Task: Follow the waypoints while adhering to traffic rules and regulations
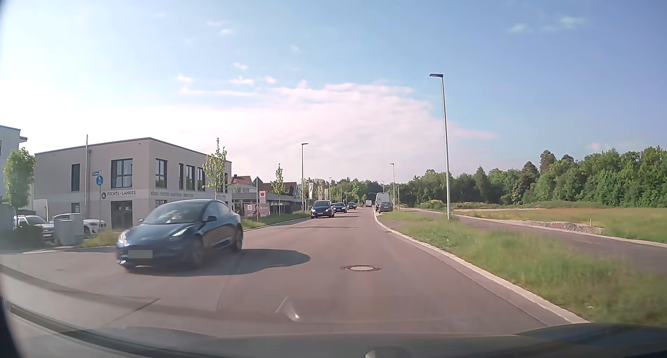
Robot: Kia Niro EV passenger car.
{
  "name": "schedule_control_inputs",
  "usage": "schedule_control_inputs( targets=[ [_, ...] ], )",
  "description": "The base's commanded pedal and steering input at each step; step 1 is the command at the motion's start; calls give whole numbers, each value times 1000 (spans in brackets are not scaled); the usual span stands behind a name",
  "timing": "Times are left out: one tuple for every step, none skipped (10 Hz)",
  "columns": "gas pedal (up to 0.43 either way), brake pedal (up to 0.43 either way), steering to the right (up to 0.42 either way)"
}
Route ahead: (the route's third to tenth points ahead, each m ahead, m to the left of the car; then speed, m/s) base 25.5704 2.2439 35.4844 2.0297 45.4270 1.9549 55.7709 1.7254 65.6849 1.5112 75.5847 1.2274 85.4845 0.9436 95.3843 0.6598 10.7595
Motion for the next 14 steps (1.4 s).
schedule_control_inputs(
  targets=[
    [197,0,-4],
    [197,0,-4],
    [197,0,-4],
    [197,0,-4],
    [197,0,-4],
    [197,0,-4],
    [197,0,-4],
    [197,0,-4],
    [197,0,-3],
    [197,0,-1],
    [197,0,0],
    [177,0,0],
    [169,0,0],
    [169,0,0]
  ],
)
